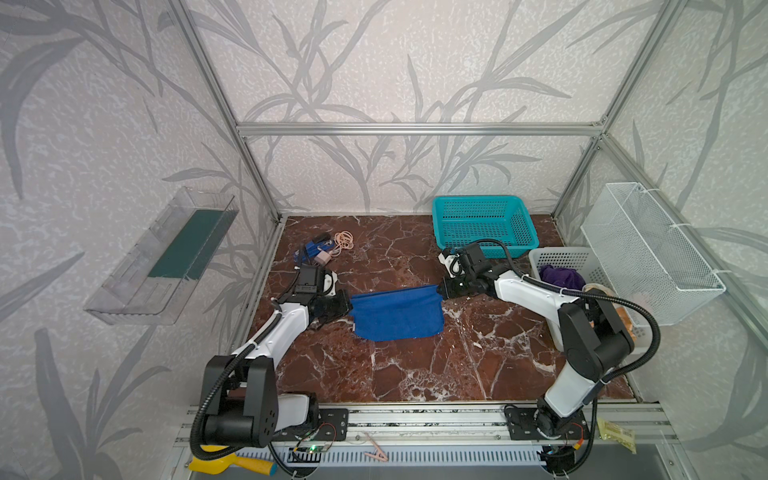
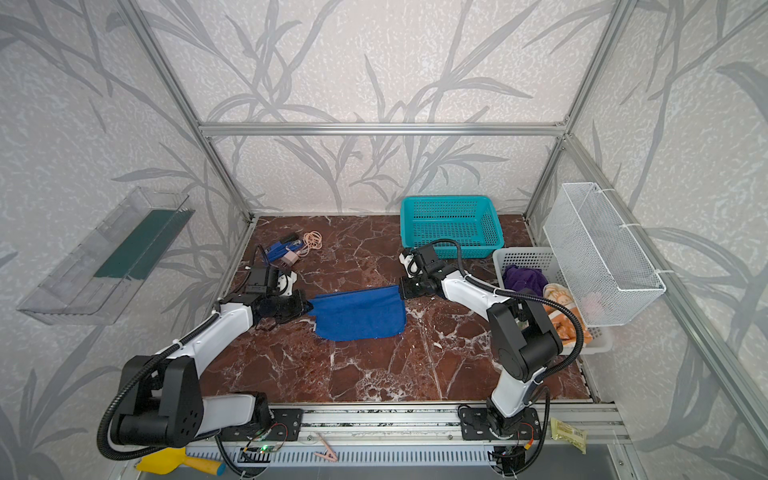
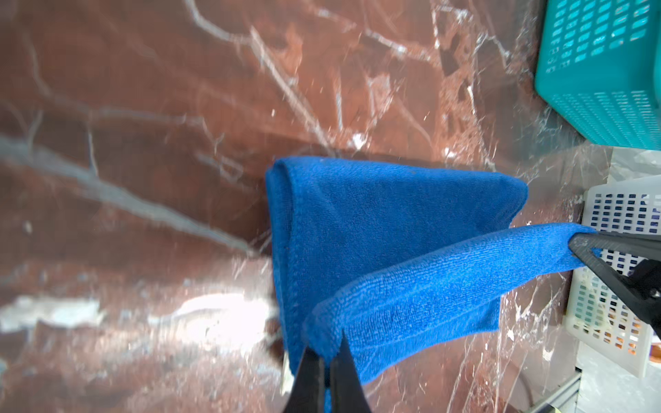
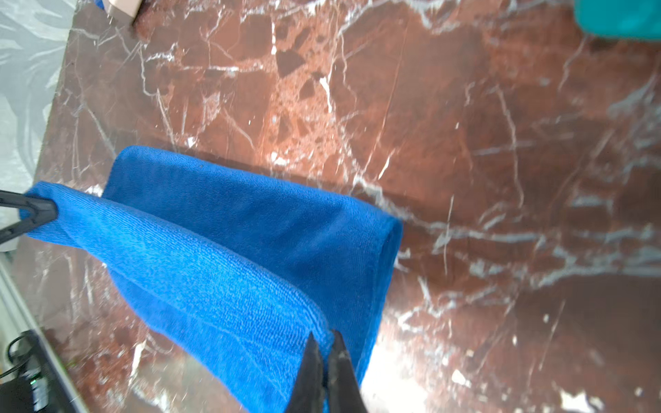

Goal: Fold and stack the towels
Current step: 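Lay the folded edge down and open both grippers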

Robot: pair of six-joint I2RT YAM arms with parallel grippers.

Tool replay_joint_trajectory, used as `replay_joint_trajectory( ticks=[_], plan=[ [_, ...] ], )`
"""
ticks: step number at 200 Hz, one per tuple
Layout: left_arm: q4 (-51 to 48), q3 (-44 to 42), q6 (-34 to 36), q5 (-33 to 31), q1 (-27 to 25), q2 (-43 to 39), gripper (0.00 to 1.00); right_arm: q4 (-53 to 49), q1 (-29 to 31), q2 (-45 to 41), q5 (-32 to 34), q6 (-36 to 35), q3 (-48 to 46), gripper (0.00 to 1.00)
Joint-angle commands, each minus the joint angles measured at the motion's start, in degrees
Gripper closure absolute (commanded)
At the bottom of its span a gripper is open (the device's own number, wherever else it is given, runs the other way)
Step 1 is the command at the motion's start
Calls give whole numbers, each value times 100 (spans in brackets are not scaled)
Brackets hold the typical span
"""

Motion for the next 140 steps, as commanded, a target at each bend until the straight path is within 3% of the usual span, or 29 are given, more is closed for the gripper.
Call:
replay_joint_trajectory(
  ticks=[1,100,106,120,128,140],
  plan=[
    [-260,-179,-283,-125,-30,-375,100,-293,-39,-340,-104,166,-159,100],
    [-429,-815,-684,-466,-379,-921,100,-494,1,-537,-271,158,-701,100],
    [-490,-795,-681,-553,-380,-896,94,-499,0,-555,-286,171,-742,100],
    [-724,-675,-667,-796,-375,-857,73,-589,14,-613,-327,188,-813,81],
    [-871,-568,-646,-941,-377,-862,65,-665,21,-673,-358,185,-849,67],
    [-1082,-383,-572,-1152,-379,-916,58,-849,24,-857,-344,167,-899,55]
  ],
)
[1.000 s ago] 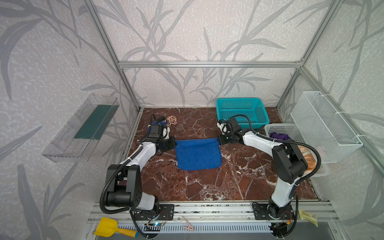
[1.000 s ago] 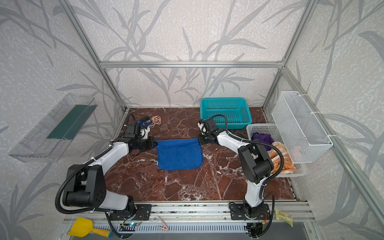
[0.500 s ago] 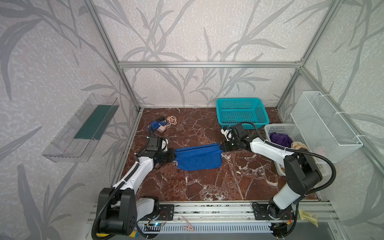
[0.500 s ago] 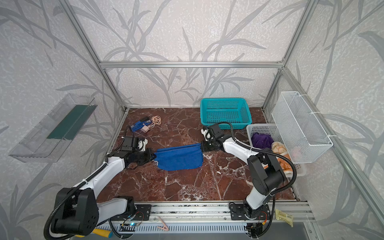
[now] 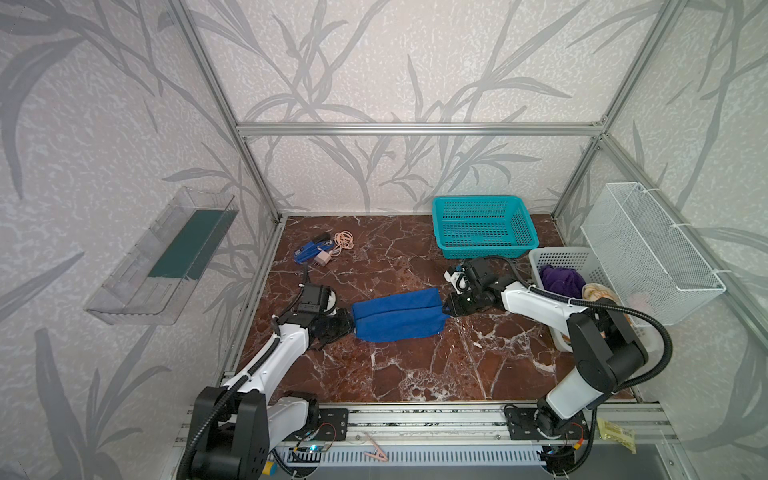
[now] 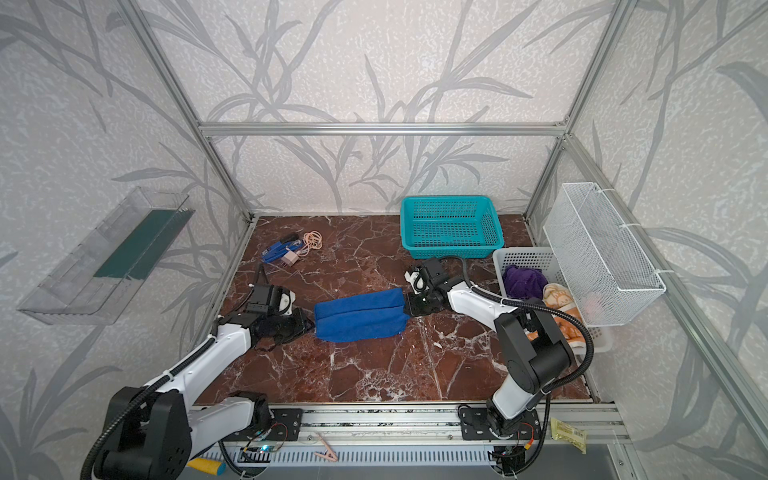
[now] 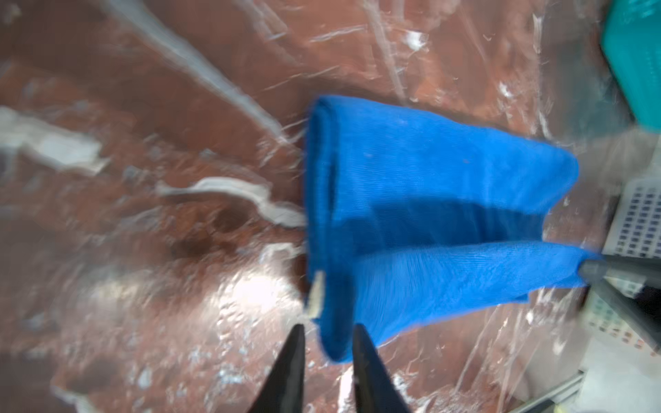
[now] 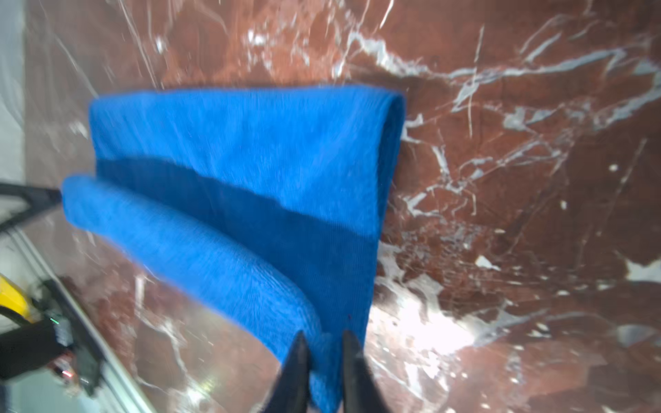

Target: Fold and stack the towels

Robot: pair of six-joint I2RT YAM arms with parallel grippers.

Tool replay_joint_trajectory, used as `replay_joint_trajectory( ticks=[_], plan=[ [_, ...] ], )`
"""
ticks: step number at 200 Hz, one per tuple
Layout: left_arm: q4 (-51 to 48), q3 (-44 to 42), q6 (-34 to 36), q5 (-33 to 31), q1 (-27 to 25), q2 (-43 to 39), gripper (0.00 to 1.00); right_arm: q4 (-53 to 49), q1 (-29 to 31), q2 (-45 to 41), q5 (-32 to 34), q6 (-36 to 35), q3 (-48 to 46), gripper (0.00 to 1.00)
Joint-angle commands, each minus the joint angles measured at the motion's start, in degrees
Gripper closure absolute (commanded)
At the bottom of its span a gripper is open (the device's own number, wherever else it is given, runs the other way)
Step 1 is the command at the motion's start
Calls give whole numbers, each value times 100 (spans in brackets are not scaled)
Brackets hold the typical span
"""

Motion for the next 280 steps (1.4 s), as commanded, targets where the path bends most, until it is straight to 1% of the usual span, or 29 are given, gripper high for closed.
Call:
replay_joint_trajectory(
  ticks=[1,17,34,47,56,72,86,95,110,124,139,162,170,182,210,243,275,280],
  plan=[
    [-586,375,51,-640,9,-96,57,-421,2,-446,-21,-8,-99,55],
    [-790,615,147,-854,18,-232,54,-705,6,-754,93,-65,-90,48],
    [-750,744,190,-983,14,-368,53,-971,1,-996,317,-126,21,45],
    [-654,840,199,-959,-31,-398,58,-1054,9,-1032,440,-172,157,45],
    [-610,970,222,-1018,-210,-323,63,-1020,7,-959,452,-193,262,45],
    [-625,1331,312,-1305,-824,3,68,-927,25,-612,358,-178,503,46],
    [-624,1659,341,-1442,-1331,453,70,-828,104,-193,244,-180,809,47],
    [-596,1822,296,-1434,-1495,765,71,-794,191,102,212,-214,1050,48],
    [-378,1940,126,-1411,-1593,1255,70,-872,297,673,152,-281,1533,50],
    [-103,1959,31,-1408,-1647,1624,66,-1011,347,1152,73,-290,1930,52],
    [-3,2016,11,-1449,-1664,2031,61,-1154,388,1458,12,-320,2138,53],
    [-173,2078,72,-1467,-1670,2437,54,-1301,423,1592,-54,-376,2069,53],
    [-280,2059,92,-1468,-1674,2479,49,-1318,436,1555,-112,-378,1971,53],
    [-426,1963,112,-1496,-1705,2420,47,-1337,470,1448,-200,-373,1785,52],
    [-641,1485,62,-1485,-1731,1911,46,-1385,566,1136,-325,-353,1408,52],
    [-717,850,-203,-1356,-1866,1154,46,-1352,709,782,-549,-255,990,52],
    [-982,435,-503,-1405,-2064,536,47,-1320,950,438,-595,-296,591,52],
    [-1024,386,-544,-1411,-2090,434,47,-1289,987,230,-596,-307,515,52]
  ],
)
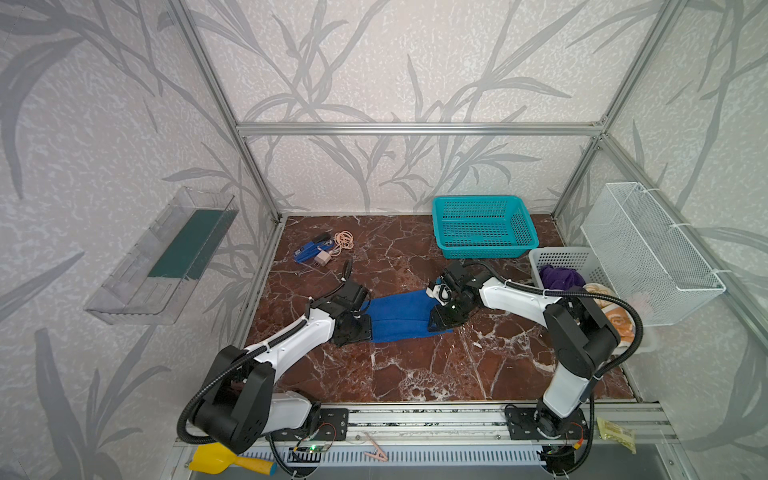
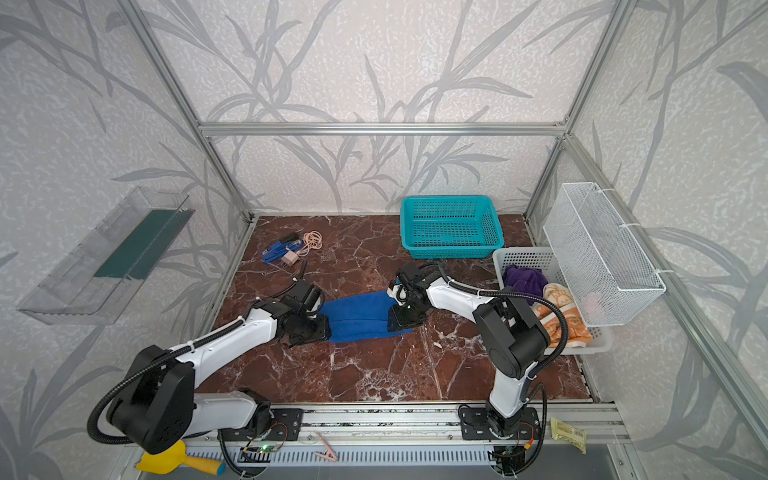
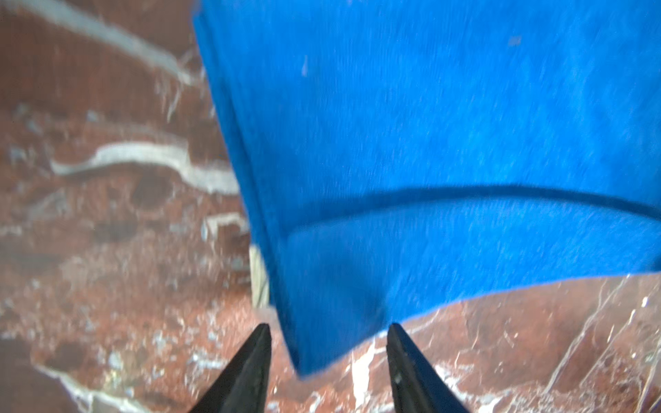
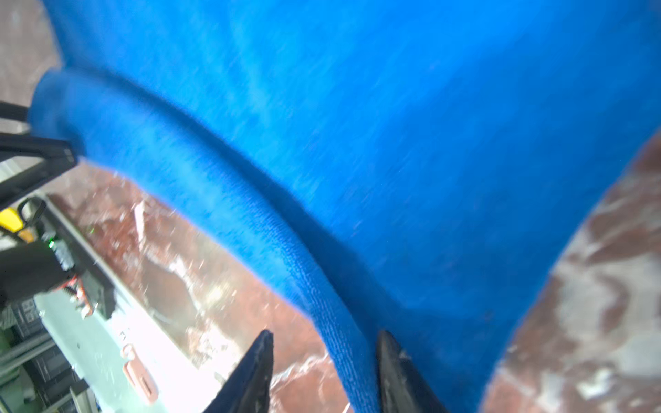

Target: Fold and stack the towels

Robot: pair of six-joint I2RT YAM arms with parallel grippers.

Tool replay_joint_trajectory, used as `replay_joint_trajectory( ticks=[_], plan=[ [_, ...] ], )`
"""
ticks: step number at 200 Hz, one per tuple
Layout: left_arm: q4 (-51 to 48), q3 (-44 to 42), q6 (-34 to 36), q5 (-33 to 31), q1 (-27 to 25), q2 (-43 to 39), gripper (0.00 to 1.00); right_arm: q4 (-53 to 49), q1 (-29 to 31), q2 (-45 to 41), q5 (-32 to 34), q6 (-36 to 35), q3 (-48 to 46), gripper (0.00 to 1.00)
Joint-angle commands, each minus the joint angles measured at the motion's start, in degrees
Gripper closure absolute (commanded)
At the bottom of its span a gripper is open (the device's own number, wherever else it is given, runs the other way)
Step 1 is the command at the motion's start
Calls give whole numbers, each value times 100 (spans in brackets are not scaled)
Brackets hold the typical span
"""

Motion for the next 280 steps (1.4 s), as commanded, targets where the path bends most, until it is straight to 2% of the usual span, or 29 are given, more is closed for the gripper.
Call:
replay_joint_trajectory(
  ticks=[1,45,68,93,113,134,155,178,219,257,280],
  plan=[
    [-387,-238,-340,-87,-121,-421,47,-59,169,-508,-163,-25,-268,52],
    [-782,-102,-440,-302,-202,-1325,51,154,229,-961,-386,-64,-761,52],
    [-354,224,-278,-357,-199,-1244,59,57,221,-1063,-295,-63,-682,52],
    [265,910,-11,-75,-190,-35,74,-43,56,-992,46,76,-315,53],
    [140,1903,183,132,-181,1274,83,-45,-151,-714,195,241,49,55],
    [65,2532,302,152,-182,2262,86,-134,-183,-352,492,132,509,56],
    [13,2565,371,97,-199,2613,83,-285,-184,248,686,-18,934,56],
    [29,2060,375,13,-221,2317,76,-323,-205,632,858,-30,1246,54],
    [-49,866,60,-36,-524,1257,66,-436,-235,1055,1066,10,1565,49],
    [-240,60,-521,-284,-1115,106,62,-499,-292,984,1341,101,1616,45],
    [-341,-117,-619,-514,-1170,-378,59,-529,-380,880,1495,209,1556,41]
  ],
)
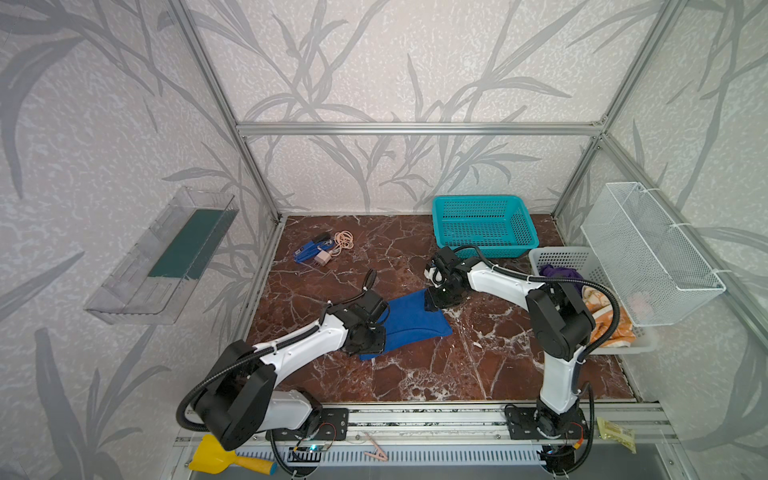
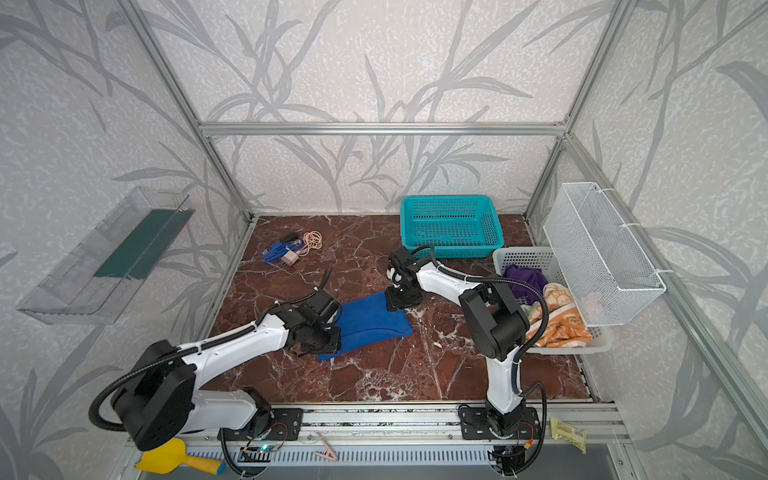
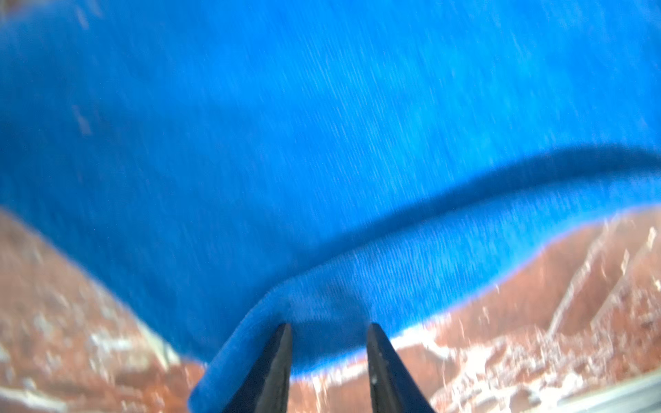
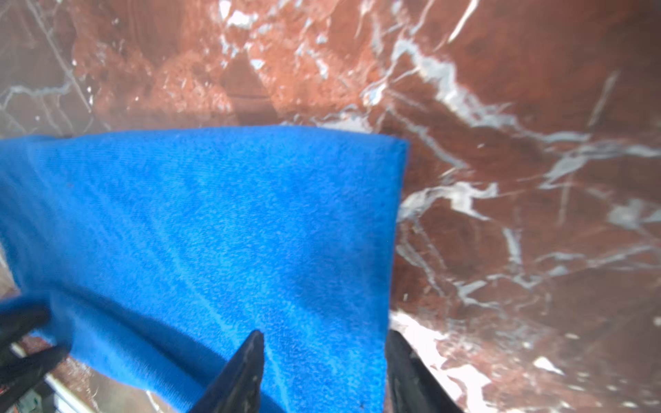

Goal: Fold and stack the towels
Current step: 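Fold the towel end held by the right gripper toward the left gripper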

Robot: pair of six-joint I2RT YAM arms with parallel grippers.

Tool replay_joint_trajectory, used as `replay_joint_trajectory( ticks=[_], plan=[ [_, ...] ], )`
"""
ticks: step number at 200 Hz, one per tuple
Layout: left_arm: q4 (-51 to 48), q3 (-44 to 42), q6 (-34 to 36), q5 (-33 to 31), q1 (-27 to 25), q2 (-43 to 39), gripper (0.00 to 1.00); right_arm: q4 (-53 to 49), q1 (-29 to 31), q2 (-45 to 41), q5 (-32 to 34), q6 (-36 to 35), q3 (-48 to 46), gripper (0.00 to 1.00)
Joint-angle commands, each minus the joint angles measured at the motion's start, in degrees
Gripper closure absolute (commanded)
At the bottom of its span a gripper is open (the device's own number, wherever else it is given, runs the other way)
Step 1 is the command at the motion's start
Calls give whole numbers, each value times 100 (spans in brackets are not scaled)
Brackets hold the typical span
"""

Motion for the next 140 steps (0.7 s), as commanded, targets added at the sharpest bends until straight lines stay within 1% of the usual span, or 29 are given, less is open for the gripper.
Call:
replay_joint_trajectory(
  ticks=[1,16,34,44,82,108,118,125,132,140],
  plan=[
    [-280,-140,-333,-423,-27,-419,58,-211,-112,-194,293,123,49,40],
    [-344,-36,-212,-565,-26,-500,56,-182,-149,-242,279,181,-19,32],
    [-322,180,-3,-599,-27,-412,54,-160,-141,-242,98,258,-84,30],
    [-272,259,65,-571,-23,-292,54,-81,-118,-208,-9,330,-159,25],
    [-98,504,173,-347,-14,321,53,4,75,124,-223,499,-170,25],
    [19,552,170,-384,-11,441,53,-2,267,346,-259,604,-88,25],
    [-45,617,70,-532,4,467,53,-55,361,438,-198,614,-24,27],
    [-79,676,72,-600,11,492,53,-73,428,506,-168,631,7,31],
    [-130,752,61,-703,19,523,53,-80,478,577,-126,647,36,38],
    [-193,859,77,-813,32,568,53,-79,524,645,-72,658,85,51]
  ],
)
